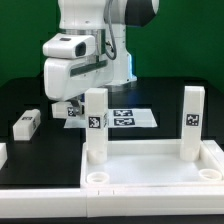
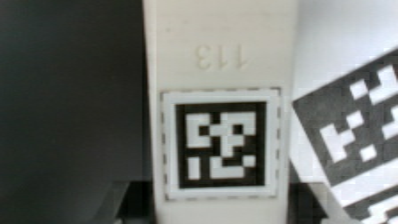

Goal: Assemble desk

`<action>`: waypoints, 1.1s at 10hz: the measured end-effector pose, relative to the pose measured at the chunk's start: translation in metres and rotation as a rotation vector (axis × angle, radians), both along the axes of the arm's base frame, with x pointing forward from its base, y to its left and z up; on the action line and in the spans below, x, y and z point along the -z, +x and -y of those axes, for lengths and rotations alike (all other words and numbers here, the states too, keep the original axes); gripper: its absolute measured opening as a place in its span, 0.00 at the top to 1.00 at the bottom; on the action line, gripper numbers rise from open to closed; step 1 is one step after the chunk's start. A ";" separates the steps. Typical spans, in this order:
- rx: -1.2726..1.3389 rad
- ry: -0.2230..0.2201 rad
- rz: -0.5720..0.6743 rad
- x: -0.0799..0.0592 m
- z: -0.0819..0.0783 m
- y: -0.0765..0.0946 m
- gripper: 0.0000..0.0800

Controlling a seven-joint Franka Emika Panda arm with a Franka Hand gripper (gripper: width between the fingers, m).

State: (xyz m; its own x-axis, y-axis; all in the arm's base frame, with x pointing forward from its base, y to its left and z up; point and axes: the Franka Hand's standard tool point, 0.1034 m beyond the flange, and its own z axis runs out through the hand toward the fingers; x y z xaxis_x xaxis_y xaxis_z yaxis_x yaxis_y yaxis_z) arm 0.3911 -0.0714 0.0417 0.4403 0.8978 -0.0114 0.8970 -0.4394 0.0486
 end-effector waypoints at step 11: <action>-0.993 -0.082 -0.064 0.000 -0.002 -0.002 0.64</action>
Offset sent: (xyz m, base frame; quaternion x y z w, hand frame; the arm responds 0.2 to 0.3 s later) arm -0.0063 0.0104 0.0136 -0.0613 0.0334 -0.2560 0.9641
